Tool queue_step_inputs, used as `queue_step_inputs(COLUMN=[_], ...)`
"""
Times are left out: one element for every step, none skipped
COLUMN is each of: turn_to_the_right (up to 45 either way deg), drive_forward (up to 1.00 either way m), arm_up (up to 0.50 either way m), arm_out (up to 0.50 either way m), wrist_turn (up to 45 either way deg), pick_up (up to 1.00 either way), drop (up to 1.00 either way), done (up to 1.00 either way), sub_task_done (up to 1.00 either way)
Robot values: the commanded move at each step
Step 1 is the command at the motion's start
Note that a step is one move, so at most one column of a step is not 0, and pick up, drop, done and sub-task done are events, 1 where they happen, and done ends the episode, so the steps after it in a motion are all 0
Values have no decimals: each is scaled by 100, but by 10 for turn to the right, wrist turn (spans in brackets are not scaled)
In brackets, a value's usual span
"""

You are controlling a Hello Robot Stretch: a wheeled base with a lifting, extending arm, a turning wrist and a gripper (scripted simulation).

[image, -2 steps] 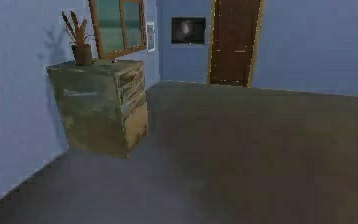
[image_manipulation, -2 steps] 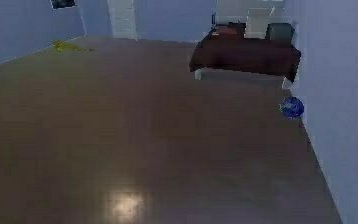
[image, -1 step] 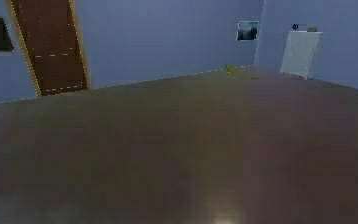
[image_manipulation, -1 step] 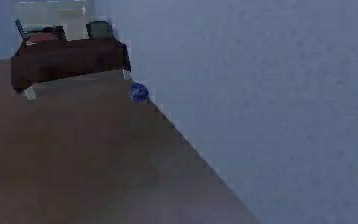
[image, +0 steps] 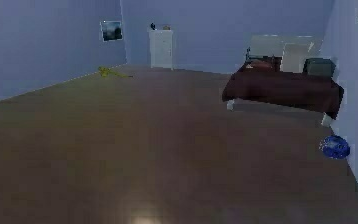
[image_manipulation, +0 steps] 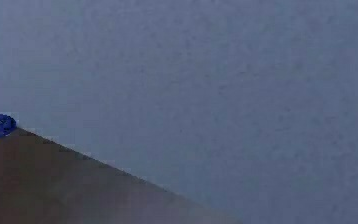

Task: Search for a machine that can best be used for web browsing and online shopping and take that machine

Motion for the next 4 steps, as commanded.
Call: queue_step_inputs(turn_to_the_right=[0,0,30,0], drive_forward=[100,100,0,100], arm_up=[0,0,0,0], arm_out=[0,0,0,0], wrist_turn=[0,0,0,0], pick_up=[0,0,0,0], drop=[0,0,0,0], done=[0,0,0,0], sub_task_done=[0,0,0,0])
